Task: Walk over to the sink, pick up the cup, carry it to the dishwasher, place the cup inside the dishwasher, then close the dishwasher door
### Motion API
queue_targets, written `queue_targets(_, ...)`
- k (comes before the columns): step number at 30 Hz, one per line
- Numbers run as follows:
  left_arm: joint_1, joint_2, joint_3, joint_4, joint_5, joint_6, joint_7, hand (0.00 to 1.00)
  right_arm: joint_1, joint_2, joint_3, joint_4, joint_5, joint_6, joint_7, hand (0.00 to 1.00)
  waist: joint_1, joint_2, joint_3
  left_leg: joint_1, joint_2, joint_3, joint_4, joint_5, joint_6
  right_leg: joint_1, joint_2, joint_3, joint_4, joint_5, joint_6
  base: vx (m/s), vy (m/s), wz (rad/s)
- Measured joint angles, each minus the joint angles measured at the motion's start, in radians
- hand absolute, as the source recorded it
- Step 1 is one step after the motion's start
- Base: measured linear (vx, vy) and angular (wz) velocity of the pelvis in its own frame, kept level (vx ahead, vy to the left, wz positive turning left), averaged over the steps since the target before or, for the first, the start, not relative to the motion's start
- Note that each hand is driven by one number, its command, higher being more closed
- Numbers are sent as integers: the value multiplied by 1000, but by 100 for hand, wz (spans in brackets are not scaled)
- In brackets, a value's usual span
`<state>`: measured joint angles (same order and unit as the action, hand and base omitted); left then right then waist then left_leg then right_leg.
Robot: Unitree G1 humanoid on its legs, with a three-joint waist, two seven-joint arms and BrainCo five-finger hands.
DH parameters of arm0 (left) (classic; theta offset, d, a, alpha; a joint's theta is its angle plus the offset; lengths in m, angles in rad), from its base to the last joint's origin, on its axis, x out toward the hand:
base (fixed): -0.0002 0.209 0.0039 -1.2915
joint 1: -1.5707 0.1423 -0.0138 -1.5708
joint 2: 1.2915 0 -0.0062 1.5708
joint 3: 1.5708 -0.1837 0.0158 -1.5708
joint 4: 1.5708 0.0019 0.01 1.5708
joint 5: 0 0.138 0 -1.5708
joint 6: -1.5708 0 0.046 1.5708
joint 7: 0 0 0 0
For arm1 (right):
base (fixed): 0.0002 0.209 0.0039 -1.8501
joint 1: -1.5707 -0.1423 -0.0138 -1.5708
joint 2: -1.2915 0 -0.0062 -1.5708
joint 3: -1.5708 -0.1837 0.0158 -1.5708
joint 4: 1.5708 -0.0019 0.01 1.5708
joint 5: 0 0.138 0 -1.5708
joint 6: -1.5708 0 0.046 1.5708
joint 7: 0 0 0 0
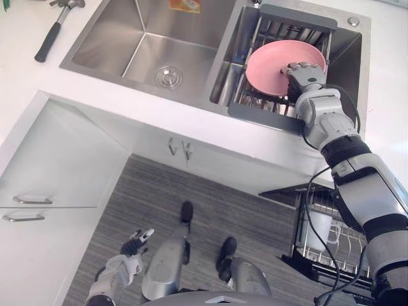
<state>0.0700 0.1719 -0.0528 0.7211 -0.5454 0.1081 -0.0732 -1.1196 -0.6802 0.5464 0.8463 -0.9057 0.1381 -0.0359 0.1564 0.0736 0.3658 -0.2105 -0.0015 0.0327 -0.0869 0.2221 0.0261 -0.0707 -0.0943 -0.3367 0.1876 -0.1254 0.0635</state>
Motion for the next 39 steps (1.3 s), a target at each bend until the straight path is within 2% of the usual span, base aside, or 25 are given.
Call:
queue_targets(7,0,9,-9,-4,-1,0,1,0,0,-1,0,0,12,-9,-29,100,-3,0,4,0,-1,1,0,0,0,-1,-2,0,1,0,1,0,0,0)
queue_targets(13,0,9,-9,-4,-1,0,2,0,1,-14,0,0,74,-30,-69,100,-6,0,10,0,-1,2,0,0,0,-1,-2,0,2,0,1,0,0,0)
queue_targets(14,0,9,-9,-4,-1,-1,2,0,1,-15,0,0,88,-33,-81,100,-7,1,11,0,-1,2,0,0,0,-1,-2,0,3,0,1,0,0,0)
queue_targets(16,-1,8,-9,-4,-1,-3,2,0,1,-17,-21,-11,137,-36,-172,100,-7,4,17,0,-1,3,0,0,0,-1,-2,0,3,0,2,0,0,0)
queue_targets(19,-1,8,-9,-3,0,-9,2,0,1,-18,-22,-28,186,-48,-227,100,-2,4,18,0,-1,3,0,-1,1,-1,-3,0,3,-1,6,11,-4,1)
queue_targets(24,-1,8,-9,-2,0,-18,2,0,1,-17,-60,-142,239,-72,-275,100,-1,3,20,0,-2,7,0,-2,0,-1,-4,1,5,-8,7,32,-14,2)
queue_targets(30,-1,6,-8,5,1,-42,2,0,2,-17,-61,-195,240,-93,-282,100,-10,3,20,5,-1,17,0,1,4,-1,-4,9,6,-9,6,5,-4,-4)
queue_targets(35,0,6,-8,8,2,-43,2,0,7,-17,-61,-253,239,-113,-285,100,-18,3,20,15,1,22,0,-4,-3,2,-4,21,13,-9,6,-14,4,-5)
queue_targets(39,0,6,-7,16,3,-43,1,0,29,-17,-60,-281,235,-111,-276,100,-24,3,20,17,2,22,0,-4,-3,2,-4,22,16,-9,6,0,0,0)
